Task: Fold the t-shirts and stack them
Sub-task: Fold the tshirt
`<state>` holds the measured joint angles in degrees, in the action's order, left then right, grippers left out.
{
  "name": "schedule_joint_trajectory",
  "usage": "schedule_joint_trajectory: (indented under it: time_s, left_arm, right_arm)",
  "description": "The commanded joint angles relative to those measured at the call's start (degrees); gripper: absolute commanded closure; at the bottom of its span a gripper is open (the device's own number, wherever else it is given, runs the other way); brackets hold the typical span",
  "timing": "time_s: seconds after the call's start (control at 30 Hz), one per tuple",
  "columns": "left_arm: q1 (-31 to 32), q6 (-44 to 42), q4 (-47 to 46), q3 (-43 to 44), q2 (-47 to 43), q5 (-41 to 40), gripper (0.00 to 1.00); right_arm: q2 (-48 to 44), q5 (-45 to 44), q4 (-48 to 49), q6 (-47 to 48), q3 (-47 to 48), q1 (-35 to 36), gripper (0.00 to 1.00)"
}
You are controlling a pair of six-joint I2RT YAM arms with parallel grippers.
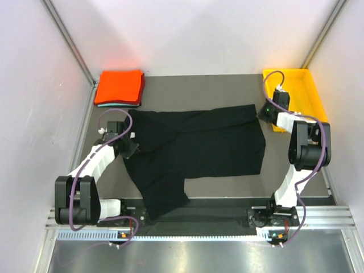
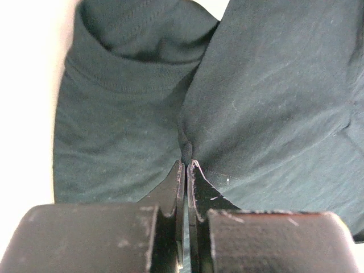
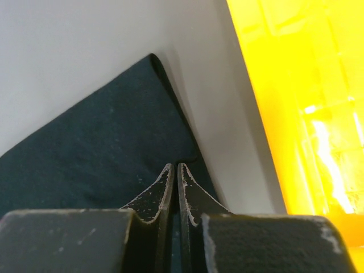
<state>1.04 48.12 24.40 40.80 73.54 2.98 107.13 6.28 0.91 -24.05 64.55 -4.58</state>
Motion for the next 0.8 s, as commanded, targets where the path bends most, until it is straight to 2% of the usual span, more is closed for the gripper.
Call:
schedule_joint_trajectory:
  time_s: [0.0,0.1,0.3,0.37,0.4,0.43,0.5,0.67,0.77]
  left_arm:
    - [0.6,0.5,-1.1,-0.9,-1.5,-1.7,1.00]
    - [0.6,0.2,-0.9,-0.9,-1.6,-2.4,1.00]
    - [0.9,0.1,-0.8,-0.9,-1.4,-1.5,0.99]
    - [1.0,-0.1,-0.2,-0.9,-1.6,-0.6,0.86]
    - [1.1,-0.6,0.4,-0.6,-1.7,-0.5,0.75]
    - [1.1,-0.8,0.9,0.2,-2.0,-0.5,0.70]
    - [1.1,-1.1,2.9,1.6,-3.0,-1.5,0.63]
    - [1.1,-3.0,1.3,6.7,-6.0,-1.2,0.56]
    - [0.9,-4.5,-5.7,5.8,-5.1,4.4,0.53]
  right_arm:
    - [0.4,-2.5,-0.6,0.5,1.9,0.6,0.97]
    - [1.1,-2.7,-2.8,0.6,3.3,0.6,0.99]
    - [0.7,-3.5,-5.6,0.1,4.4,1.0,0.82]
    - [-0.5,-4.9,-9.7,-0.6,6.2,1.2,0.73]
    - [-1.6,-5.9,-11.5,-1.2,6.9,1.2,0.70]
    - [-2.2,-7.6,-13.3,-1.5,8.1,1.5,0.65]
    - [-3.7,-10.7,-18.8,-2.2,8.7,1.9,0.61]
    - [-11.1,-14.3,-25.2,-3.2,4.3,3.2,0.59]
    - [-16.2,-14.9,-28.1,-4.2,-1.2,4.1,0.59]
